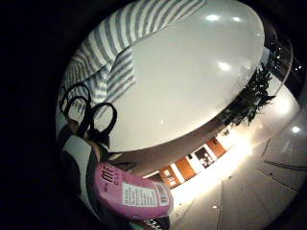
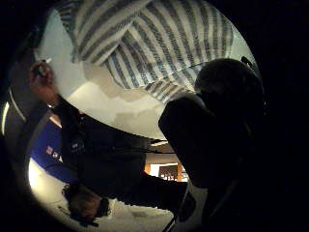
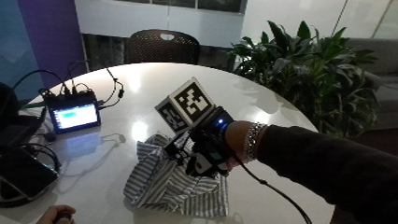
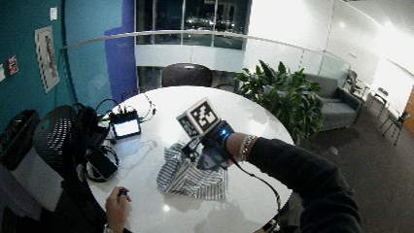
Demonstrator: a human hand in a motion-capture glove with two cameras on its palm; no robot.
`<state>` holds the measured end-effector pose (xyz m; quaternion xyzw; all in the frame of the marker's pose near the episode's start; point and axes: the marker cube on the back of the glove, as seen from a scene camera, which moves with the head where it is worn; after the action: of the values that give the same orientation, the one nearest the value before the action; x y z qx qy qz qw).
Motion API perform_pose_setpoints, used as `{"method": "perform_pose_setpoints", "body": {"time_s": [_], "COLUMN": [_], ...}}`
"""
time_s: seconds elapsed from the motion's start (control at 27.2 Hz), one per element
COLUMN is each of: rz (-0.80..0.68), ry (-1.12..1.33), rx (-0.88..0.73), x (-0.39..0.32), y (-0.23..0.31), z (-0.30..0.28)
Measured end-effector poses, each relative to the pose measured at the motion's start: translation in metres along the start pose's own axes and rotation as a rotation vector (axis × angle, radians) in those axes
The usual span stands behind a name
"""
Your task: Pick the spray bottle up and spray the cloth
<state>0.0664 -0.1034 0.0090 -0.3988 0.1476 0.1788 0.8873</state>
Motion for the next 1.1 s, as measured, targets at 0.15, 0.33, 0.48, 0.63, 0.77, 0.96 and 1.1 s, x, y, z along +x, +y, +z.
{"method": "perform_pose_setpoints", "body": {"time_s": [0.15,0.33,0.48,0.63,0.77,0.96,1.1], "rz": [-0.022,-0.090,-0.175,-0.271,-0.393,-0.510,-0.682], "ry": [-0.041,-0.176,-0.276,-0.348,-0.450,-0.582,-0.817], "rx": [0.027,0.172,0.314,0.460,0.620,0.771,1.146], "x": [0.002,0.008,0.006,-0.001,-0.014,-0.029,-0.052], "y": [0.003,0.022,0.043,0.061,0.070,0.066,0.057], "z": [-0.006,-0.041,-0.074,-0.101,-0.121,-0.133,-0.155]}}
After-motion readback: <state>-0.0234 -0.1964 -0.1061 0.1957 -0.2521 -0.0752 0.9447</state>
